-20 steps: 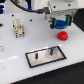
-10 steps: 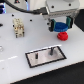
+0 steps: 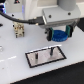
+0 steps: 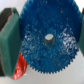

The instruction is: Insert the blue gear onto the right peg, followed by the red gear

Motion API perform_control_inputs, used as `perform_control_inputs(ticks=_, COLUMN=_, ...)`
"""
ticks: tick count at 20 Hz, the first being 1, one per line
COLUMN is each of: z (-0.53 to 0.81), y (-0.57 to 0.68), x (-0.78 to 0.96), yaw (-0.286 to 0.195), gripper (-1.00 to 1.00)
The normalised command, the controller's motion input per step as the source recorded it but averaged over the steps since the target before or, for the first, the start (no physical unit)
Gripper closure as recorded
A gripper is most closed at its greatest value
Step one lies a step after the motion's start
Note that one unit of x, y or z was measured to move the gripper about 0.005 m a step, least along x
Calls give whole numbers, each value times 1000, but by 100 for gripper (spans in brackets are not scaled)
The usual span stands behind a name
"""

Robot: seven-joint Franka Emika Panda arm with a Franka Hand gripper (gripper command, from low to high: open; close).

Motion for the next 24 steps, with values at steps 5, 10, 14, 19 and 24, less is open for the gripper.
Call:
perform_control_inputs(ticks=5, z=8, y=-223, x=576, yaw=0, gripper=100)
perform_control_inputs(ticks=10, z=-45, y=-108, x=319, yaw=0, gripper=100)
perform_control_inputs(ticks=14, z=-128, y=-127, x=184, yaw=0, gripper=100)
perform_control_inputs(ticks=19, z=259, y=-77, x=154, yaw=0, gripper=100)
perform_control_inputs(ticks=24, z=251, y=-85, x=187, yaw=0, gripper=100)
